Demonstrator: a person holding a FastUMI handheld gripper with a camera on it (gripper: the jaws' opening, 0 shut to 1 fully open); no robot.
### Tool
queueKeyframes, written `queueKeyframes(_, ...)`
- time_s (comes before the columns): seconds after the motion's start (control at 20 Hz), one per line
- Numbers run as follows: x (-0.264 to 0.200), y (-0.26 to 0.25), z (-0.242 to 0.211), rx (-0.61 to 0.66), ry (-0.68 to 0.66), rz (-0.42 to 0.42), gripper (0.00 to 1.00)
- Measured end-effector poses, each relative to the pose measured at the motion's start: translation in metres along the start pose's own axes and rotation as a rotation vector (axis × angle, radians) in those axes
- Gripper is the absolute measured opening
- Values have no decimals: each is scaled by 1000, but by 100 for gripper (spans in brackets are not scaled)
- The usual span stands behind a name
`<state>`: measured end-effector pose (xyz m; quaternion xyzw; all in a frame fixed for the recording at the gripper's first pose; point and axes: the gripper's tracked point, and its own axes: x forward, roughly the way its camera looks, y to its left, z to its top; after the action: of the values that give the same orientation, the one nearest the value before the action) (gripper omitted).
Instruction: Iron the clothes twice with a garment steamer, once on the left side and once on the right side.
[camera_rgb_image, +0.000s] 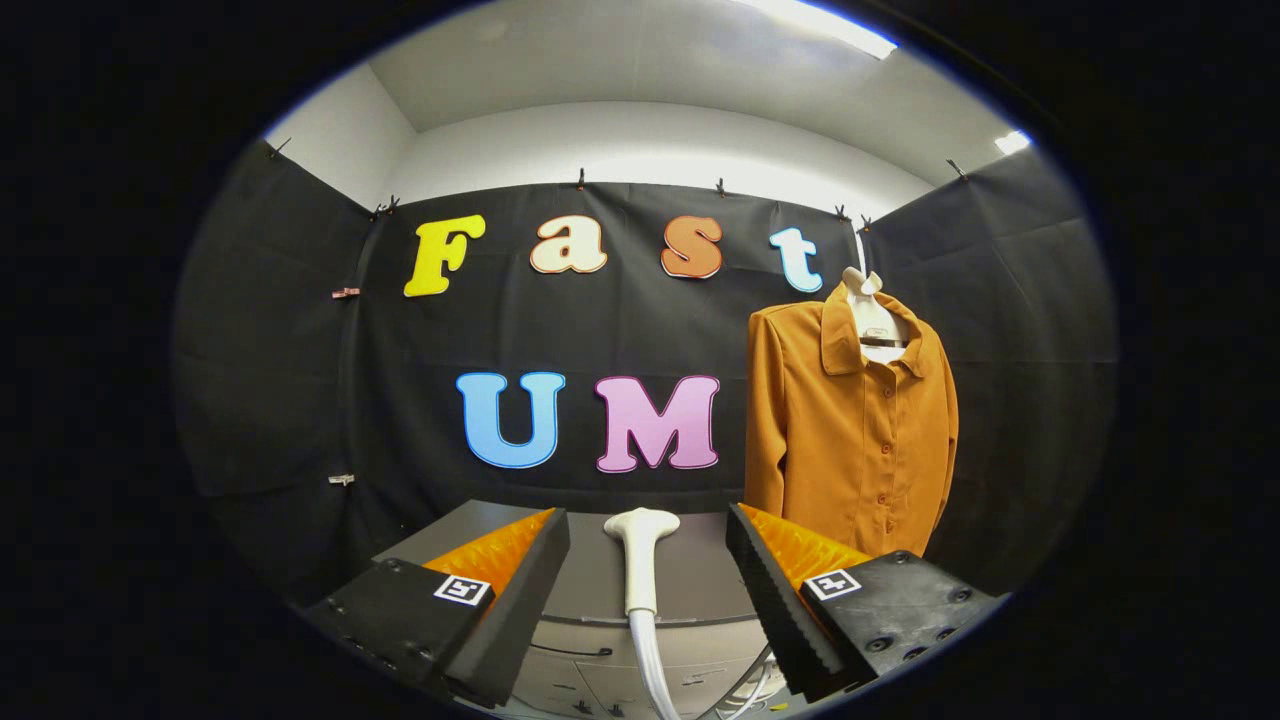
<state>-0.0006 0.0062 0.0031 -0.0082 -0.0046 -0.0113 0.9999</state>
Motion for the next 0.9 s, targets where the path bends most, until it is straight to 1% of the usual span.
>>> queueKeyframes(0.3, 2, 13, -6, 0, 12, -14, 98)
queueKeyframes(0.7, 6, 37, -26, -8, 51, -46, 98)
queueKeyframes(0.9, 19, 40, -38, -10, 88, -53, 98)
